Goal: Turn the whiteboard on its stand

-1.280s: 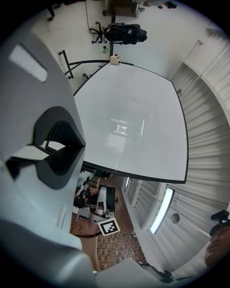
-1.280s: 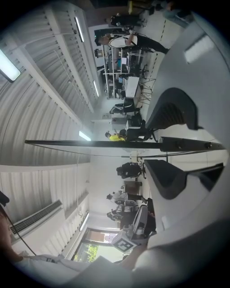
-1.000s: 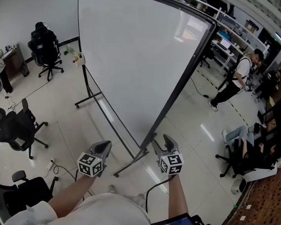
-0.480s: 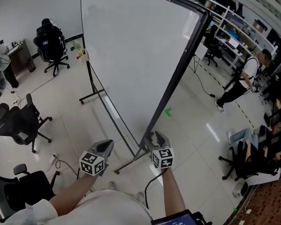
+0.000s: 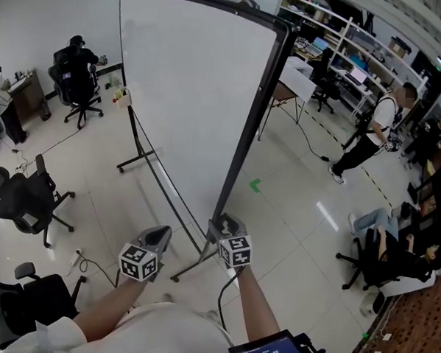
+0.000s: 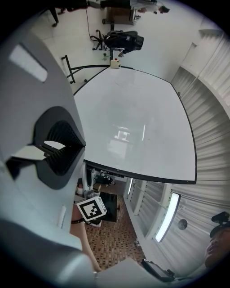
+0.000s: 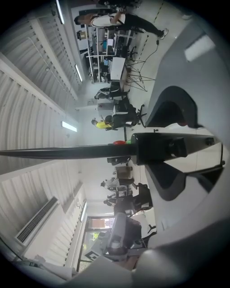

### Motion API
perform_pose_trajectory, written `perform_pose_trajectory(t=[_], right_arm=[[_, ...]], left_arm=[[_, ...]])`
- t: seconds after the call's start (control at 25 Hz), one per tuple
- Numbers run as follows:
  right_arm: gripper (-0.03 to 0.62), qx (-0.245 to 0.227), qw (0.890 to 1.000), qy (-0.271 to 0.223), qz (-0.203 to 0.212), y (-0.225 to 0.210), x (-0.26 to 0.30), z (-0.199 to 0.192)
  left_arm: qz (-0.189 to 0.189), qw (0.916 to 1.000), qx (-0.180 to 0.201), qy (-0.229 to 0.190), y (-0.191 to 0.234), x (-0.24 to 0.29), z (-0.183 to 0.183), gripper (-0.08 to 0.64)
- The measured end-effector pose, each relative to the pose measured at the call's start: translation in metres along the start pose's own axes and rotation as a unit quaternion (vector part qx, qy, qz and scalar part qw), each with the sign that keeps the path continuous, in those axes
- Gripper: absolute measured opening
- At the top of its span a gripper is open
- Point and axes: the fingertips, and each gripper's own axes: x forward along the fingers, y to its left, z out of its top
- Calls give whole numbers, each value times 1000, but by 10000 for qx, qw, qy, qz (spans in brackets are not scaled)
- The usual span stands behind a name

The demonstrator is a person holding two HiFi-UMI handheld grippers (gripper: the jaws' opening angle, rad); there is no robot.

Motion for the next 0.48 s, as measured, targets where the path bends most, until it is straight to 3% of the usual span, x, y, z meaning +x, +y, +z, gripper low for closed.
perform_pose_trajectory(t=[0.16,0.48], right_arm=[[206,-41,10000,-25,-26,2,0,-1],[201,-117,9999,-83,-16,3,1,-2]], left_arm=[[53,10000,41,-54,-2,-5,4,18],[288,9995,-60,-119,2,-24,10,18]])
